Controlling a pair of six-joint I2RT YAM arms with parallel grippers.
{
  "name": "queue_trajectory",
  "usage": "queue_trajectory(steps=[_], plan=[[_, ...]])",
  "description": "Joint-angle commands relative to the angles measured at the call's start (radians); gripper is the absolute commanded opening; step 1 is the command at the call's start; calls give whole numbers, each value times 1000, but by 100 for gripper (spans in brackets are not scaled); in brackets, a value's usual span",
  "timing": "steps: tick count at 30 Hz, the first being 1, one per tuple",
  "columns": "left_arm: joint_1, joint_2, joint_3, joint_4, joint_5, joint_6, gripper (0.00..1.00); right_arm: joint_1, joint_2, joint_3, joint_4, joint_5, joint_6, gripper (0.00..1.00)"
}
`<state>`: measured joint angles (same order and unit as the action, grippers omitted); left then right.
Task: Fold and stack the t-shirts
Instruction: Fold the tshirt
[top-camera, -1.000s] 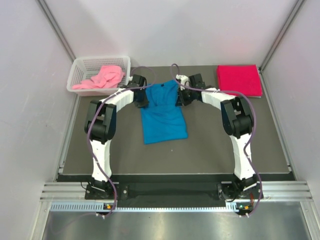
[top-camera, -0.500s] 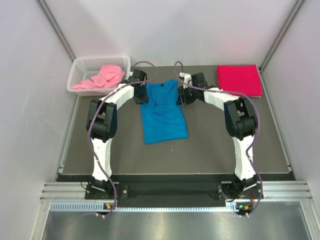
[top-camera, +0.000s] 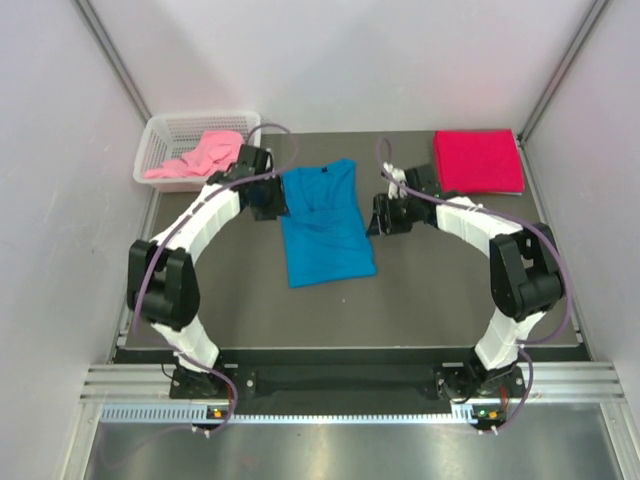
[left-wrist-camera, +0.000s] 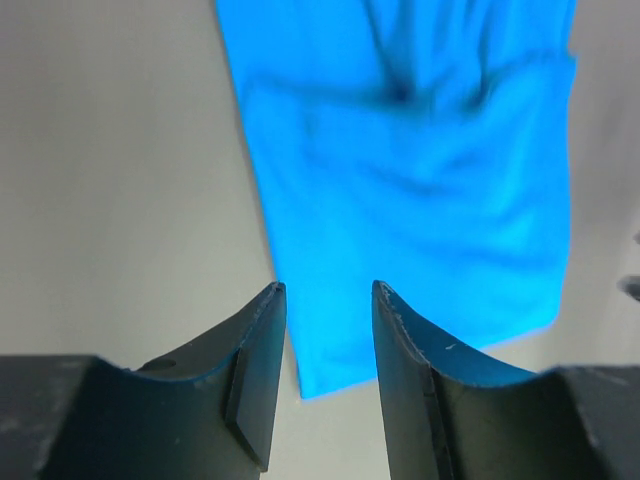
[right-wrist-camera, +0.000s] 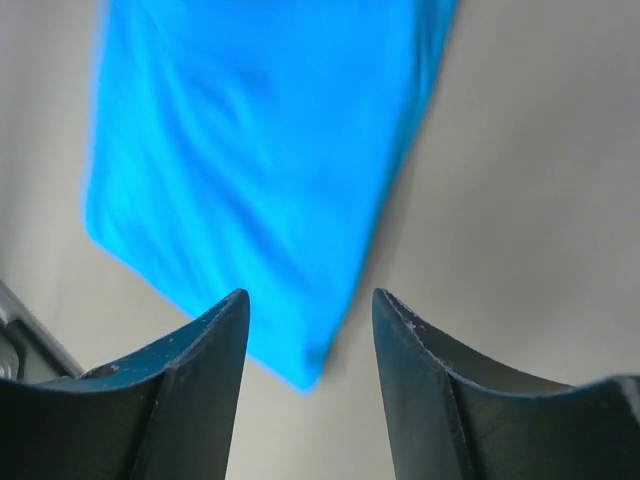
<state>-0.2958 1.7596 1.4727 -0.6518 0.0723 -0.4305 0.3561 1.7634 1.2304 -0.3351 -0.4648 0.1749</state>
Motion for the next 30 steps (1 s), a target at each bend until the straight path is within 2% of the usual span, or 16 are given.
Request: queue_trajectory(steps=[1,6,9,17,20,21,24,26,28,29,30], plan=[[0,-121,-197,50,125,-30,45,6,-54,-121,13,-15,52,53],[-3,-207,-385,110,162,-62,46,20,-79,-215,76,-44,60,53],[-5,-230,-509,210,219,-105,46,27,-61,-239,113,-61,74,53],[-8,-207,-586,245,207,-113,46,67,-53,-307,183,-49,115,50],[-16,-210,-611,254,199,-116,46,89,-61,-350,208,-34,147,44],[-17,-209,-618,257,199,-117,46,95,-70,-364,231,-28,159,35],[-28,-207,-644,265,205,-117,46,104,-110,-439,280,11,208,16],[-35,-209,-657,276,216,-119,46,112,-136,-486,288,46,233,13],[-40,-206,-679,296,242,-132,37,122,-180,-519,291,60,250,10],[-40,-207,-689,303,256,-137,19,129,-197,-552,291,83,256,9],[-40,-207,-699,310,261,-152,10,133,-234,-569,286,93,262,7]])
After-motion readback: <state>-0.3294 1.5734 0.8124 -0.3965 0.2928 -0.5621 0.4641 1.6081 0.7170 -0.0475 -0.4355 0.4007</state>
